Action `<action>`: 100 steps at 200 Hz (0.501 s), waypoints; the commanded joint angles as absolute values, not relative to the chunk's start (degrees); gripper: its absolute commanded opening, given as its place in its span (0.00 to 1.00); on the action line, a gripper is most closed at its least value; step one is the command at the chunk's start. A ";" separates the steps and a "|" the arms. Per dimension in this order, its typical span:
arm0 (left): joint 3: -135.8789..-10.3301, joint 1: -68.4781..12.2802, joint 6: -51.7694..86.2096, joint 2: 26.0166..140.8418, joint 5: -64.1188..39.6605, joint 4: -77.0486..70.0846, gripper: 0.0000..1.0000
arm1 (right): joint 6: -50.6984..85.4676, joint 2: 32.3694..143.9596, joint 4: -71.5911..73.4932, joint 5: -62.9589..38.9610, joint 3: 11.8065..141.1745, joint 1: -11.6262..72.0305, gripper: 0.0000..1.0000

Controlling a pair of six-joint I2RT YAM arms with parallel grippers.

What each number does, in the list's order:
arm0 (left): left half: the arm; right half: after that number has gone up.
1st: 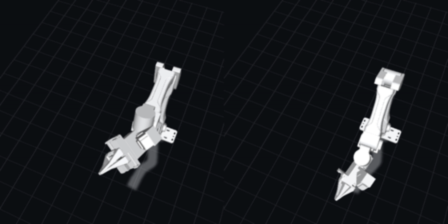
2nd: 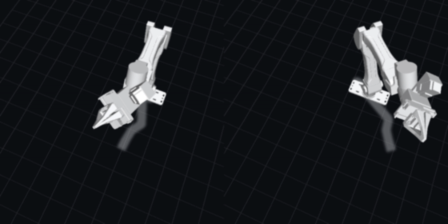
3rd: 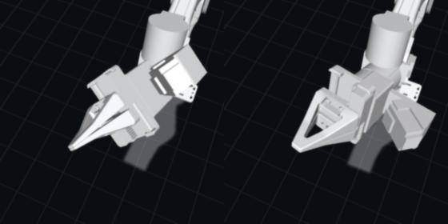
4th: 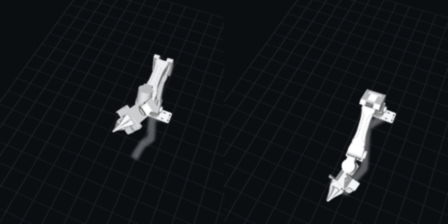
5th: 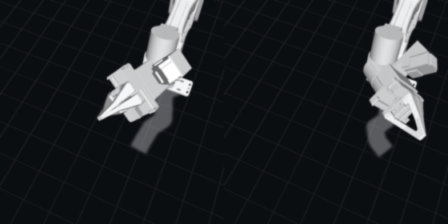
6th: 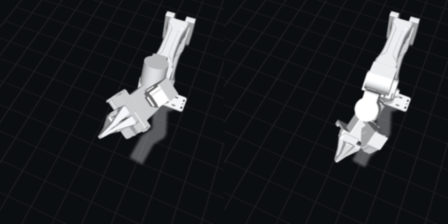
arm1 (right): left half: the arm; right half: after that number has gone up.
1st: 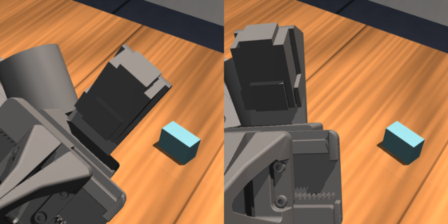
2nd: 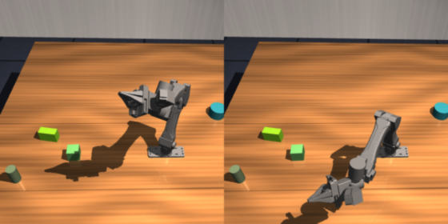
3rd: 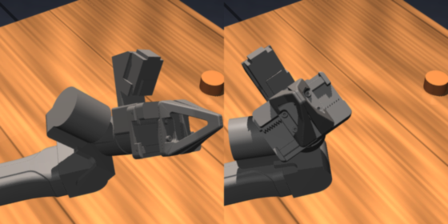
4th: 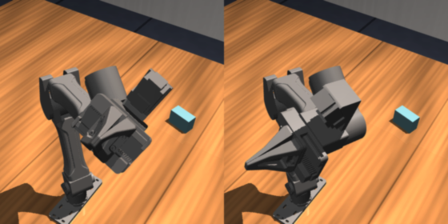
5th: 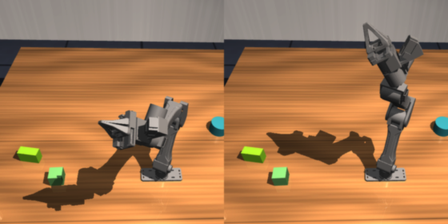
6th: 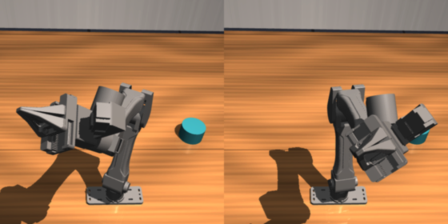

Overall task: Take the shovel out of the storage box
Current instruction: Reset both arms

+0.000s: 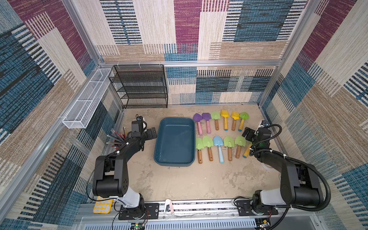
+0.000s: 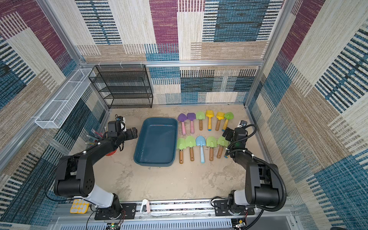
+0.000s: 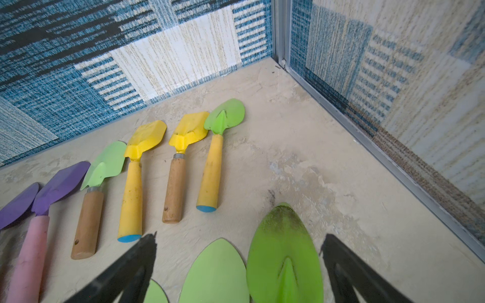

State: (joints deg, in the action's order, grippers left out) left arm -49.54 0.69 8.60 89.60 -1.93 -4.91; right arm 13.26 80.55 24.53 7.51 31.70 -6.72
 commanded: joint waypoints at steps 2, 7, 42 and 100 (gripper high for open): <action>-46.42 0.79 6.99 86.75 -3.31 -9.99 1.00 | 11.24 80.78 30.82 7.92 30.89 -6.68 1.00; -45.35 0.83 7.03 85.87 -2.84 -10.72 1.00 | 11.02 80.97 31.08 8.18 30.93 -6.68 1.00; -41.91 1.21 5.50 82.26 -1.10 -12.59 1.00 | 10.11 81.97 33.80 8.42 30.11 -6.68 1.00; -39.31 3.41 1.97 82.94 1.14 -17.80 1.00 | 8.37 81.13 40.66 3.55 26.81 -6.55 1.00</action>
